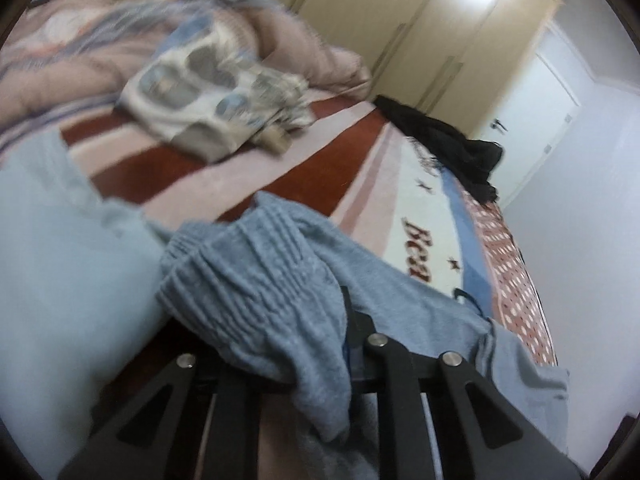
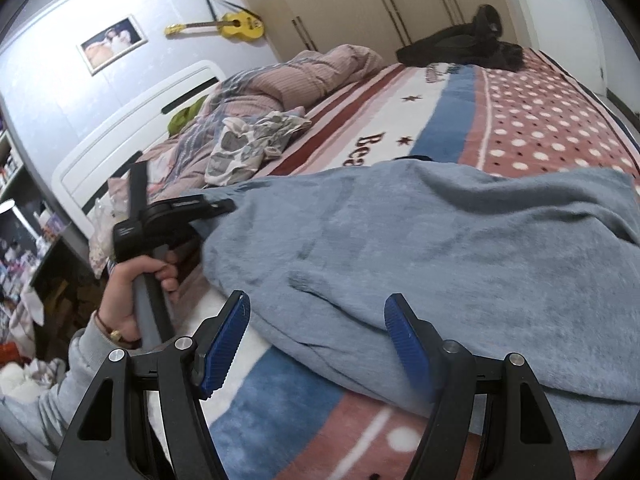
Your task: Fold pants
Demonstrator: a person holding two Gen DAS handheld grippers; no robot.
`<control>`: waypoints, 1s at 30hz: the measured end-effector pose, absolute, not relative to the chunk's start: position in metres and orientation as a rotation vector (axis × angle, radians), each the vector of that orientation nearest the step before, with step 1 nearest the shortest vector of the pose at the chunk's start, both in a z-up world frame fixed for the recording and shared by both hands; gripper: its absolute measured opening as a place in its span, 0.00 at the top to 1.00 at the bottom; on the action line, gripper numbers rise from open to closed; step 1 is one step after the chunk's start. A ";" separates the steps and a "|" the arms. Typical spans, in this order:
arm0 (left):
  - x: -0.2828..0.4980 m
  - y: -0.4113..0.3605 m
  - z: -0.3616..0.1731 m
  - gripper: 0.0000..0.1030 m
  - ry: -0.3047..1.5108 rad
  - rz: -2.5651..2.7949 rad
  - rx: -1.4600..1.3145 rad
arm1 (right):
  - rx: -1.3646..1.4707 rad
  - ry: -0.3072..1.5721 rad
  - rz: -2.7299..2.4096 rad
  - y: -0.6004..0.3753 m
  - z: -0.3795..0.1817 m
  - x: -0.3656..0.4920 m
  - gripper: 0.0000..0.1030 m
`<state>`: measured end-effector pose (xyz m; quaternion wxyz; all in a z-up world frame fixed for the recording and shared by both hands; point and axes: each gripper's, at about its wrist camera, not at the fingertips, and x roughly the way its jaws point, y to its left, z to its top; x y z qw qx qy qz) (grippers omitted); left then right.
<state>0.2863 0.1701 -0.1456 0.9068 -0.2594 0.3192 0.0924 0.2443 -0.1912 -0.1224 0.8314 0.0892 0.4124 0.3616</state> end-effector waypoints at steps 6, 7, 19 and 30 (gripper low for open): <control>0.283 0.134 -0.098 0.89 0.557 0.099 -0.356 | 0.222 0.862 0.742 -0.209 -0.121 0.246 0.35; 0.283 0.124 -0.088 0.89 0.539 0.082 -0.318 | 0.225 0.857 0.741 -0.212 -0.119 0.246 0.35; 0.292 -0.066 -0.035 0.91 0.485 -0.323 0.012 | 0.265 0.777 0.666 -0.284 -0.099 0.225 0.35; 0.296 -0.182 -0.119 0.89 0.694 -0.550 0.259 | 0.336 0.768 0.520 -0.373 -0.107 0.211 0.35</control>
